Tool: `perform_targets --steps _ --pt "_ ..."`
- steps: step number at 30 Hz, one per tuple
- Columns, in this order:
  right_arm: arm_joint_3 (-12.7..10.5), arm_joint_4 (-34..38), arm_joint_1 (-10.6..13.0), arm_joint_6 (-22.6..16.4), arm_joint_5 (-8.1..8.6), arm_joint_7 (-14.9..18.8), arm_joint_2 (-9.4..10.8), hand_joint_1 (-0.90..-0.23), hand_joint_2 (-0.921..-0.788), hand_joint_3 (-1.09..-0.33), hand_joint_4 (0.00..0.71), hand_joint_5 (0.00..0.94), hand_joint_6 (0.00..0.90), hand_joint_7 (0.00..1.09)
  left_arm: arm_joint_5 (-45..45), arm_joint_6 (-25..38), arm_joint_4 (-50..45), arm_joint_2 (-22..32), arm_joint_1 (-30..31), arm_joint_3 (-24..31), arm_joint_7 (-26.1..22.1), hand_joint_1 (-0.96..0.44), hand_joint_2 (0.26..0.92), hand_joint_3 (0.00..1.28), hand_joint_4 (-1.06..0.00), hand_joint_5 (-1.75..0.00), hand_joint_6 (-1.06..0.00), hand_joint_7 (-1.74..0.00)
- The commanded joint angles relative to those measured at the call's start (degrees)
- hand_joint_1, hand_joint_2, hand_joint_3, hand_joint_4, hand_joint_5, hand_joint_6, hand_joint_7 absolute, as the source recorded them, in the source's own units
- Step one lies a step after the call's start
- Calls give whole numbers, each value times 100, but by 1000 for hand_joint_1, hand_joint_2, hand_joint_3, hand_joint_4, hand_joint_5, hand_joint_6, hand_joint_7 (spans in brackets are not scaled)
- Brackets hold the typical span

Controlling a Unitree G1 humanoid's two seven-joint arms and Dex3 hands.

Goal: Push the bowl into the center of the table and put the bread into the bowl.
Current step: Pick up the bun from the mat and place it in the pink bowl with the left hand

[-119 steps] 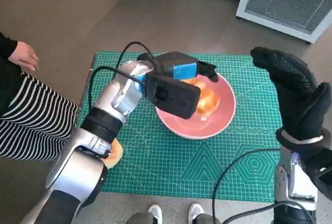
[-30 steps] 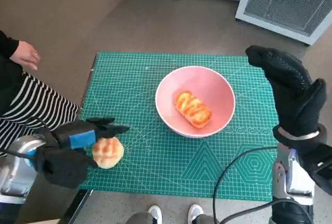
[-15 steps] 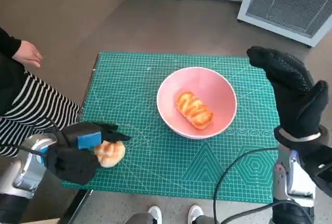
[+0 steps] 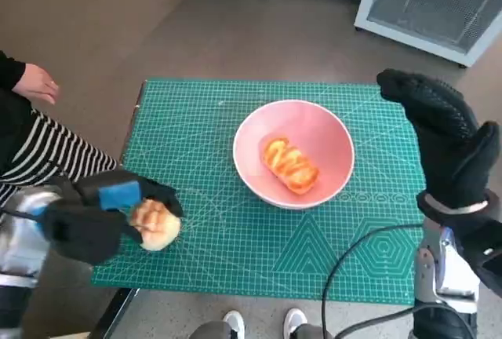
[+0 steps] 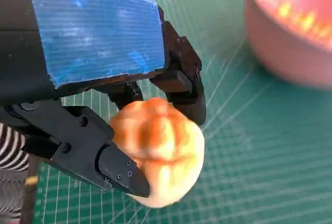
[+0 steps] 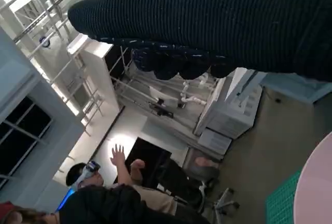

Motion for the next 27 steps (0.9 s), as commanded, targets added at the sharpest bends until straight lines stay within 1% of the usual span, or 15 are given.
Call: perform_targets --steps 1,3,7,12,14,16,17,19,20,22,27 --pt "7 33 85 67 -13 20 -28 -686 -921 -672 155 0 73 440 -497 451 -518 175 -351 303 -281 2 919 61 -641 -1214 -690 -1104" --pt "4 39 80 71 0 28 -31 -686 -921 -673 155 0 73 440 -637 602 -630 170 -494 394 -328 3 919 61 -634 -1219 -696 -1102" --pt "1 50 74 75 20 43 -35 -686 -921 -673 155 1 74 440 -972 629 -620 44 -936 559 -328 3 918 63 -632 -1243 -699 -1082" --pt "9 33 72 95 20 31 -29 -686 -921 -673 155 1 74 440 -1114 438 -381 -367 -1803 556 -60 3 908 72 -646 -1245 -711 -1057" --pt "16 30 73 92 9 25 -22 -686 -921 -673 155 1 74 440 -1076 363 -258 -562 -2135 481 60 4 897 77 -667 -1223 -724 -1042" --pt "24 22 77 88 -4 17 -14 -687 -921 -673 156 1 74 440 -1015 256 -122 -769 -2462 387 196 4 879 89 -710 -1173 -731 -1041" --pt "27 19 79 88 -9 14 -11 -687 -921 -673 156 1 74 440 -981 195 -59 -850 -2585 351 251 4 857 123 -723 -1162 -733 -1042" --pt "32 -7 94 94 -15 7 -7 -688 -921 -673 156 1 75 440 -890 35 125 -1033 -2850 261 369 4 731 339 -752 -1165 -736 -1072" --pt "36 -17 103 91 -22 2 -1 -688 -921 -673 156 1 75 440 -851 -13 263 -1162 -3026 190 417 4 690 409 -760 -1165 -735 -1088" --pt "41 -26 118 80 -32 -2 8 -688 -921 -674 157 1 75 440 -750 -36 435 -1342 -3298 69 506 4 654 471 -768 -1160 -733 -1108" --pt "43 -17 169 47 -30 8 20 -689 -921 -673 157 1 75 440 -295 129 600 -1684 -3801 -257 738 3 629 525 -750 -1178 -728 -1135"
